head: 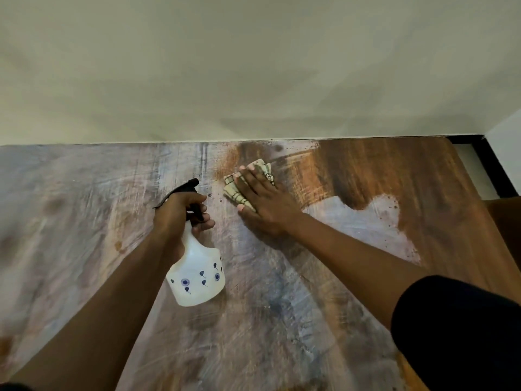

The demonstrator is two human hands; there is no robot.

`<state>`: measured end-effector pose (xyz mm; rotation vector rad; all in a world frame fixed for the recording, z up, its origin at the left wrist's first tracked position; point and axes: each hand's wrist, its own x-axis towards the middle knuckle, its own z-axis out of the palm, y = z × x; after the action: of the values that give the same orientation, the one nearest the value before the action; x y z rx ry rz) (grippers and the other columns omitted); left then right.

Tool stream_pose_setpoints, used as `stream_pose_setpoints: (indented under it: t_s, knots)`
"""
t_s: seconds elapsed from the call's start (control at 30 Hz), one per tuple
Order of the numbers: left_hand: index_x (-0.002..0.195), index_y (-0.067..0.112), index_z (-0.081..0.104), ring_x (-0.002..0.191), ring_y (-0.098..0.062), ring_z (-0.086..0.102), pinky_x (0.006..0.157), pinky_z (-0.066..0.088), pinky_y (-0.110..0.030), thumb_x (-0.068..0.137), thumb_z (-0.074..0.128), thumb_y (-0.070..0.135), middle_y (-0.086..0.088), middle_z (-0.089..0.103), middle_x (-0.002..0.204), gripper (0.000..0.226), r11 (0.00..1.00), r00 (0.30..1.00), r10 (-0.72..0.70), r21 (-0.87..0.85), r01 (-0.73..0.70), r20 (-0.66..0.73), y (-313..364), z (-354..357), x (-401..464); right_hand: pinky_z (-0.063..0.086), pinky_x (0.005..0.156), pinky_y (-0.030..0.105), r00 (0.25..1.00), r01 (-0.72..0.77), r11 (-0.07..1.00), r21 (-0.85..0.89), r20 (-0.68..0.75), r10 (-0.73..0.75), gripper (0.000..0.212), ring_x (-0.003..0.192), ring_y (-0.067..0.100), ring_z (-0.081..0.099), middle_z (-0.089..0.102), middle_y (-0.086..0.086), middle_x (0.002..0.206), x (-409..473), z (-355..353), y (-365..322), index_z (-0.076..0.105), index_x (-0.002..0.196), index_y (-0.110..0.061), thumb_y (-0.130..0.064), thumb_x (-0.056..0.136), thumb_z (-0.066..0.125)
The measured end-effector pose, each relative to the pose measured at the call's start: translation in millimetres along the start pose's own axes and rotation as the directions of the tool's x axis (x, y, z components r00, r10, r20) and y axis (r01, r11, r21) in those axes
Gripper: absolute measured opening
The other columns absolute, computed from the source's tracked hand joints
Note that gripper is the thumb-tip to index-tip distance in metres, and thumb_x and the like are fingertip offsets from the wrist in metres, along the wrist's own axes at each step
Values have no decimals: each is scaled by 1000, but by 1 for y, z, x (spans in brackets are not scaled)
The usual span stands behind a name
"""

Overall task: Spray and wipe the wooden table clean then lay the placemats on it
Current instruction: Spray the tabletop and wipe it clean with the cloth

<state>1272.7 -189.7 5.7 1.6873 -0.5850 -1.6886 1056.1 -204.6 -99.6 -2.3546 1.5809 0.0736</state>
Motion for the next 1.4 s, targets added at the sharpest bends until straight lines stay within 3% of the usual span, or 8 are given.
stream_pose_setpoints:
  t_s: [0.2, 0.33, 0.6, 0.8, 0.93, 1.13, 1.27, 1.4]
  knots:
    - [95, 13, 67, 55, -21, 55, 37, 34, -18, 92, 61, 8, -3, 53, 66, 8, 999, 999, 35, 10, -35, -12, 5, -19, -1, 4, 126, 63, 870, -488, 863, 133, -11, 493, 76, 159, 31, -18, -22, 6, 172, -6, -37, 99, -18, 164, -26, -64, 107, 15]
    - [79, 15, 57, 49, -16, 48, 37, 32, -20, 95, 59, 9, -1, 48, 65, 17, 1000, 1000, -13, -18, 13, -6, -6, -31, -3, 5, 127, 65, 794, -601, 779, 182, 22, 607, 77, 158, 32, -22, -22, 8, 173, 1, -43, 119, -14, 166, -21, -60, 108, 19]
    - [97, 14, 66, 58, -23, 69, 38, 34, -18, 92, 64, 15, -5, 61, 72, 6, 998, 999, -37, 50, 36, 25, -11, -44, -3, -20, 118, 62, 948, -309, 950, 29, -64, 311, 75, 158, 35, -17, -15, 11, 173, 55, -14, -15, -11, 166, -22, -62, 108, 14]
    - [84, 6, 64, 65, -26, 67, 37, 37, -18, 90, 68, 16, -8, 60, 78, 12, 996, 997, -72, 46, 71, 23, -2, -42, -12, -1, 127, 58, 995, -96, 994, 49, 4, 96, 73, 160, 26, -14, -13, 5, 175, 66, -11, -53, -8, 167, -23, -57, 109, 21]
    - [83, 6, 62, 70, -27, 64, 37, 39, -17, 90, 67, 13, -8, 59, 80, 11, 998, 998, -52, 31, 50, 35, 2, -39, -16, -14, 120, 57, 959, -279, 959, 49, -43, 281, 72, 159, 29, -16, -16, 7, 173, 52, -28, 12, -12, 166, -26, -62, 108, 13]
    - [75, 8, 62, 62, -25, 67, 36, 35, -19, 89, 67, 16, -7, 61, 69, 17, 995, 994, -74, 66, 69, 74, -3, -33, -16, 4, 128, 61, 806, -579, 793, 189, -11, 592, 72, 159, 31, -17, -17, 8, 174, 12, -44, 114, -9, 167, -21, -57, 110, 17]
    - [80, 8, 62, 64, -25, 64, 36, 37, -19, 91, 66, 15, -7, 59, 75, 13, 997, 991, -78, 24, 76, 108, -8, -26, -17, 3, 128, 62, 785, -605, 767, 213, 1, 619, 74, 159, 33, -18, -17, 9, 174, 15, -44, 105, -10, 167, -19, -58, 110, 17]
    - [79, 7, 62, 59, -23, 63, 35, 37, -18, 91, 66, 14, -8, 59, 75, 14, 997, 992, -73, 11, 72, 101, -5, -26, -19, -5, 126, 62, 889, -443, 889, 115, -72, 452, 74, 158, 34, -17, -15, 11, 173, 37, -28, 39, -12, 166, -21, -59, 108, 15]
